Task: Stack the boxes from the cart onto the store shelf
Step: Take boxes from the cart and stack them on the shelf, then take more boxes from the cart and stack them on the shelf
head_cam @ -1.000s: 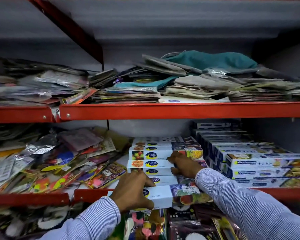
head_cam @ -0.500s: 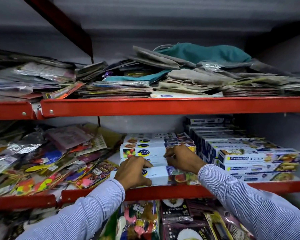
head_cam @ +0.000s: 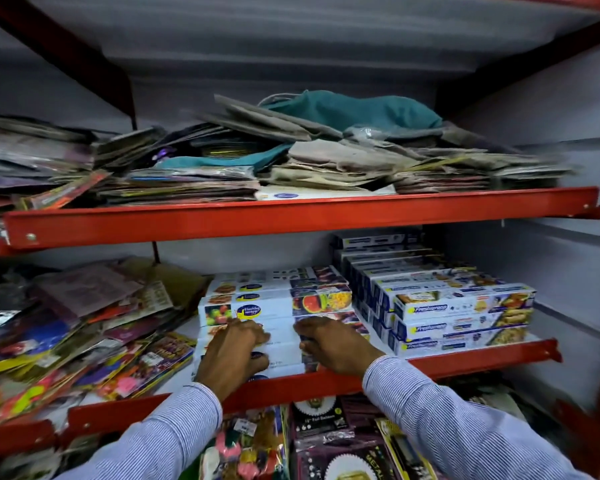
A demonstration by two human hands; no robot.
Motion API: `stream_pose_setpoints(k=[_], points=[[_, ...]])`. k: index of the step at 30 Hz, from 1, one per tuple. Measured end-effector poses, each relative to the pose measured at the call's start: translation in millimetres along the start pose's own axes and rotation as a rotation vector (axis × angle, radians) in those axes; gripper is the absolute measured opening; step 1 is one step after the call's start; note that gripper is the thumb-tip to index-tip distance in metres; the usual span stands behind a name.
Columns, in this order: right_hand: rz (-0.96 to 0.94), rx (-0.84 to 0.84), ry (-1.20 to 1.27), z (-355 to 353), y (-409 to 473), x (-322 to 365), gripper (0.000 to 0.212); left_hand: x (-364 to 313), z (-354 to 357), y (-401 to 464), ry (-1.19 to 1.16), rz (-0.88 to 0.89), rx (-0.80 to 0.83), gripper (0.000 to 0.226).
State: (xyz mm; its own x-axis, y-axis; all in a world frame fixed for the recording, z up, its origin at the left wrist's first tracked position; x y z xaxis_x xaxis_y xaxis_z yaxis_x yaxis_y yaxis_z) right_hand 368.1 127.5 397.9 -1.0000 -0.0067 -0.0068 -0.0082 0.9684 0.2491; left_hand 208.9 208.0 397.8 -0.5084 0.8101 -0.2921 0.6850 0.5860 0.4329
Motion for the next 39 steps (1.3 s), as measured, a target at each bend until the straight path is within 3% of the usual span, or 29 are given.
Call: stream_pose_setpoints(k=[7, 12, 17, 22, 30, 35, 39], points=[[0.025, -0.018, 0.044, -2.0, 0.8, 1.4, 0.032, -1.0, 0.3, -4.5, -0.007, -0.015, 0.0, 0.044], [0.044, 0.011, -0.083, 4.2, -7.1, 8.9, 0.047, -4.7, 4.6, -23.8, 0.147, 0.0, -0.038, 0.048], [0.032, -0.084, -0.038, 22.6, -59.5, 40.7, 0.065, -22.9, 7.6, -91.5, 0.17, 0.105, -0.143, 0.057], [0.066, -0.15, 0.06, 65.4, -141.2, 81.1, 0.064, -26.6, 43.9, -185.4, 0.051, 0.086, -0.073, 0.062], [0.185, 0.174, 0.268, 225.9, -246.4, 115.0, 0.057, 17.9, 155.8, -326.8, -0.079, -0.208, 0.314, 0.062], [0.277, 0.525, 0.324, 343.9, -300.1, 136.6, 0.052, 40.1, 235.5, -408.7, -0.219, -0.352, 0.475, 0.06], [0.239, 0.846, 0.354, 443.6, -343.2, 162.2, 0.056, 56.2, 294.1, -462.2, -0.273, -0.418, 0.582, 0.054]])
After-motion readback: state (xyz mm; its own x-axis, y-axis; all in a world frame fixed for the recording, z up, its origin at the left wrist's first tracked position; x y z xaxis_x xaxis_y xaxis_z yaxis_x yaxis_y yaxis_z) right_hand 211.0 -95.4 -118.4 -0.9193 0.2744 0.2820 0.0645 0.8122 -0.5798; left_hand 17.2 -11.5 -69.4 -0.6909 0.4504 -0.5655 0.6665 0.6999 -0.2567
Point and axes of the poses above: each hand's wrist, its own y-axis towards the middle knuckle, its own z-axis out of the palm, x = y × z, the point moved 5 cm from there along y, towards the middle knuckle, and after that the axes turned 7 degrees about -y, right-handed, at the moved point
